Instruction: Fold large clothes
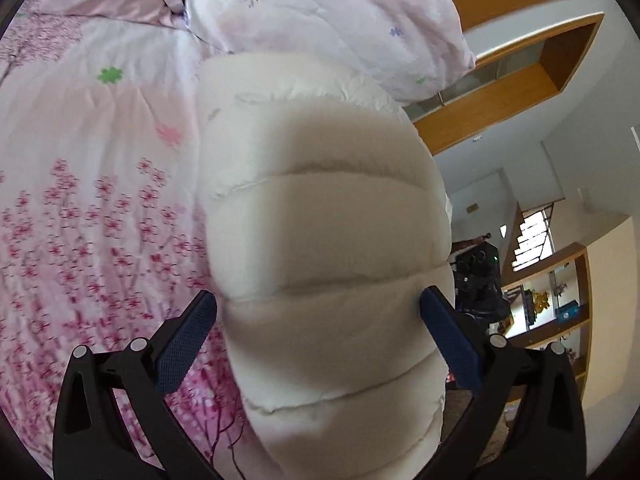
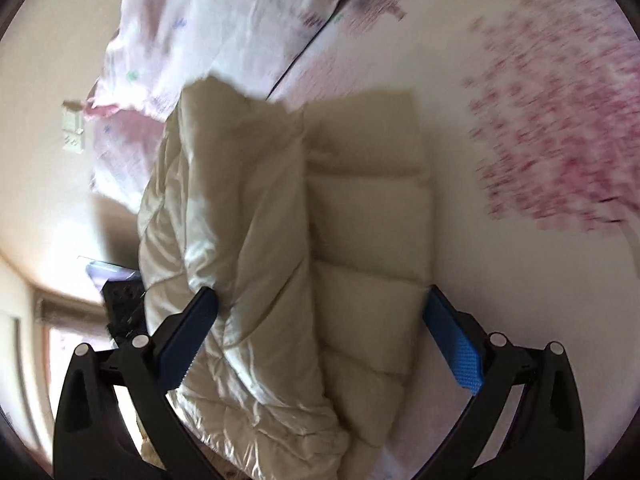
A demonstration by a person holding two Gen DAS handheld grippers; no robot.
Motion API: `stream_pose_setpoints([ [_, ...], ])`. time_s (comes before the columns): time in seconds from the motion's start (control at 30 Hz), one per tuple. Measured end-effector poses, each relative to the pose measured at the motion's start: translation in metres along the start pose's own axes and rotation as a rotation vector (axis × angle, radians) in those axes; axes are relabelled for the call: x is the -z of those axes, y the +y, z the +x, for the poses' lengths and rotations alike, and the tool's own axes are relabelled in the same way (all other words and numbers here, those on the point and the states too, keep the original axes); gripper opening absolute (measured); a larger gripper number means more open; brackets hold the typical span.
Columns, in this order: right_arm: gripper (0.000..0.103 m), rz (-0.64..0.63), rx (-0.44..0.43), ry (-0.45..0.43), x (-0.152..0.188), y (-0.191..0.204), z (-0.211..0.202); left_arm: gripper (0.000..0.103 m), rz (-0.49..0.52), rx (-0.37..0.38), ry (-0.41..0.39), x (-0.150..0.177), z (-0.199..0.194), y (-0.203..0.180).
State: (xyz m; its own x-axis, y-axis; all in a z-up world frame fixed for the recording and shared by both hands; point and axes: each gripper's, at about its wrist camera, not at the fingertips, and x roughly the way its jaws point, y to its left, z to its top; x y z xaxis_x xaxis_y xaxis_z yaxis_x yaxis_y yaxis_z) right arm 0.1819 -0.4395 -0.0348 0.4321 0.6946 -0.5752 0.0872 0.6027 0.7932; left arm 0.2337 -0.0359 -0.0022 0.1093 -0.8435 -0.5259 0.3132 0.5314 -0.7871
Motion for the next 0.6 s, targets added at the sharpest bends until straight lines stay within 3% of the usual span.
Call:
stream_pose_setpoints([
  [0.23, 0.101, -0.126, -0.033, 0.122, 0.003, 0.026, 0.032, 0.102, 0.012, -0.001, 0.033, -0.007, 0.018, -0.003],
  [0.47, 0.100, -0.129, -0.066, 0.109, 0.000, 0.036, 0.048, 0.100, -0.033, 0.045, 0.063, -0.007, 0.030, 0.006],
  [0.5, 0.097, -0.130, -0.068, 0.106, 0.000, 0.036, 0.048, 0.096, -0.045, 0.061, 0.067, -0.007, 0.031, 0.008],
  [0.57, 0.066, -0.088, -0.124, 0.121, 0.002, 0.031, 0.053, 0.087, -0.055, 0.083, 0.063, -0.008, 0.032, 0.010],
  [0.6, 0.060, -0.067, -0.157, 0.125, 0.002, 0.027, 0.054, 0.081, -0.055, 0.088, 0.058, -0.009, 0.031, 0.011],
])
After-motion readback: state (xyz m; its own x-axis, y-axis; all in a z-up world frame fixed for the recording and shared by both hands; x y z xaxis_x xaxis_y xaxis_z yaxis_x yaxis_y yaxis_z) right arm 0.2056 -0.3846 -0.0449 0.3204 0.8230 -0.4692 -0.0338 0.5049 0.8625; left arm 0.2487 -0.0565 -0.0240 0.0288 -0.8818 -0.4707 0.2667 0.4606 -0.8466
